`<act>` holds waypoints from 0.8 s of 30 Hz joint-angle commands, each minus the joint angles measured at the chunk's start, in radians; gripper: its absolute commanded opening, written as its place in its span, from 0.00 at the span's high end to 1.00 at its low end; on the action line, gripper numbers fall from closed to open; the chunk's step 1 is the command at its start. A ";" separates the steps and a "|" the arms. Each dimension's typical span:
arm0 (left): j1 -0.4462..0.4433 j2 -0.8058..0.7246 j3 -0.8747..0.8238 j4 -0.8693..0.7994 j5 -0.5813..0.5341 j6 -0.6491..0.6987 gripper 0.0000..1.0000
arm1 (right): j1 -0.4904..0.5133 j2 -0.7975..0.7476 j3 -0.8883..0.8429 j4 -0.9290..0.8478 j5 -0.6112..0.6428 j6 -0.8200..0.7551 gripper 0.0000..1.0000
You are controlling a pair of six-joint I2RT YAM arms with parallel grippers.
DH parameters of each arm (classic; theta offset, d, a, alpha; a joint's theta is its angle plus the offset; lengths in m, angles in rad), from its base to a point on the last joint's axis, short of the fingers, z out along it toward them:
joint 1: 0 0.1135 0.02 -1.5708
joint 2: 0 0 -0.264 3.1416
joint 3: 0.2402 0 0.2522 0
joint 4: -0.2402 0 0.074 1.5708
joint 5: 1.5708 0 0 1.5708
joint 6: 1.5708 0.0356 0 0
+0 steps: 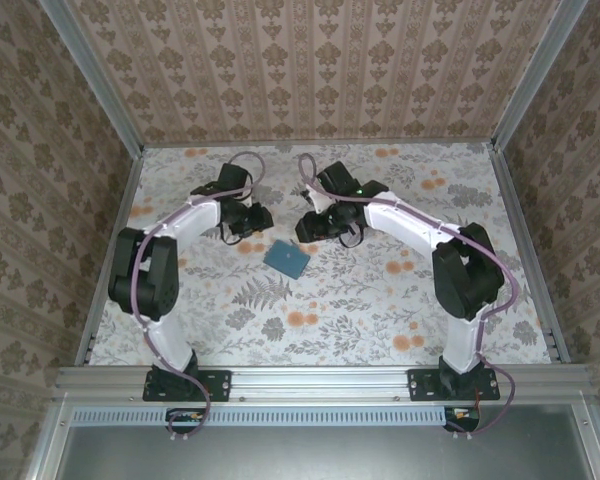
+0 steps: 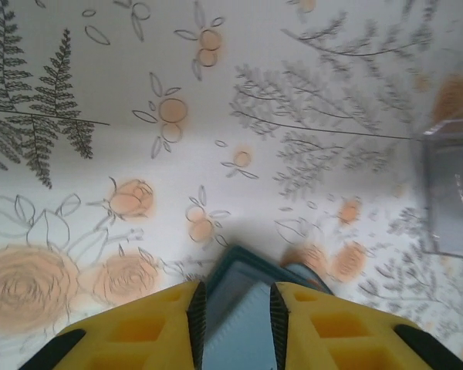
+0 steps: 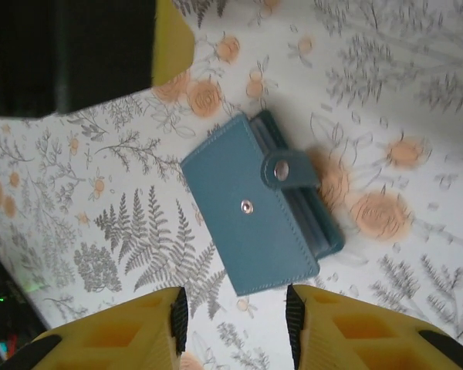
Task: Put the credit cards into the card holder
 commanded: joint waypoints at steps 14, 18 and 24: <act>-0.020 -0.234 -0.287 -0.035 0.008 -0.123 0.67 | 0.090 0.301 0.377 -0.290 0.194 -0.204 0.60; -0.005 -0.243 -0.322 0.000 0.017 -0.138 0.67 | 0.093 0.336 0.408 -0.285 0.197 -0.183 0.64; -0.002 -0.241 -0.330 -0.007 0.008 -0.126 0.66 | 0.094 0.376 0.457 -0.299 0.208 -0.177 0.68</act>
